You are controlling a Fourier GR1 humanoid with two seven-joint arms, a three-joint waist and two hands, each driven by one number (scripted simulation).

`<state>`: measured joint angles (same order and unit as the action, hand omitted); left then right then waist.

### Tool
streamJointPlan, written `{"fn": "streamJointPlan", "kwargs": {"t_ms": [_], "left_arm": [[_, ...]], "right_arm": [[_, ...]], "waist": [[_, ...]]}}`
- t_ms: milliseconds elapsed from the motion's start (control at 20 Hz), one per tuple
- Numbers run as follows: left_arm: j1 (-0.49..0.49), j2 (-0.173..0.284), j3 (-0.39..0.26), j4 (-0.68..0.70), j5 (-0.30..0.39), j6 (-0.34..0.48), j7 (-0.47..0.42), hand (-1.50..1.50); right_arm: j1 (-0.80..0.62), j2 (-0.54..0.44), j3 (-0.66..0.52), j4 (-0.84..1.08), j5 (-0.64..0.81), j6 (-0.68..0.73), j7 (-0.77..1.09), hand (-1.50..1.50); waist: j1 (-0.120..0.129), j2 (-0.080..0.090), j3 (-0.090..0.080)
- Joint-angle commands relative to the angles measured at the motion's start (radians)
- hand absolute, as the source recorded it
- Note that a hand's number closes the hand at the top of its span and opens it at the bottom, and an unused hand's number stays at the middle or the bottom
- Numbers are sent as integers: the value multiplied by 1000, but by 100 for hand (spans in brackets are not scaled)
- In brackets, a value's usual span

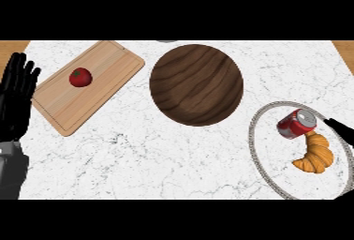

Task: Pick the croissant from the placemat and place it in the bowl

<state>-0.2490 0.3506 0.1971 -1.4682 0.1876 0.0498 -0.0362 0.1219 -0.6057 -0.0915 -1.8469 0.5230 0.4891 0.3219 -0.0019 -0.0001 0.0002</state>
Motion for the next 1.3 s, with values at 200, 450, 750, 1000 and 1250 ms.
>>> {"fn": "streamJointPlan", "kwargs": {"t_ms": [200,450,750,1000,1250], "left_arm": [[-19,-30,-7,-23,-39,7,23,0],[24,-33,15,24,-34,-39,-34,0],[21,-12,40,-12,-19,-72,16,0],[18,-42,26,-41,-43,-44,23,0],[11,-35,41,-51,-53,-34,45,0]], "right_arm": [[-17,77,22,90,139,-23,-95,-150],[-93,96,25,196,182,-5,-106,-150],[-104,132,1,293,244,-58,-188,-150],[-131,182,18,357,292,-71,-160,-150],[-119,124,-58,420,281,-51,-228,-150]], "waist": [[-1,0,0],[3,1,0],[3,0,0],[3,0,0],[1,0,0]]}}
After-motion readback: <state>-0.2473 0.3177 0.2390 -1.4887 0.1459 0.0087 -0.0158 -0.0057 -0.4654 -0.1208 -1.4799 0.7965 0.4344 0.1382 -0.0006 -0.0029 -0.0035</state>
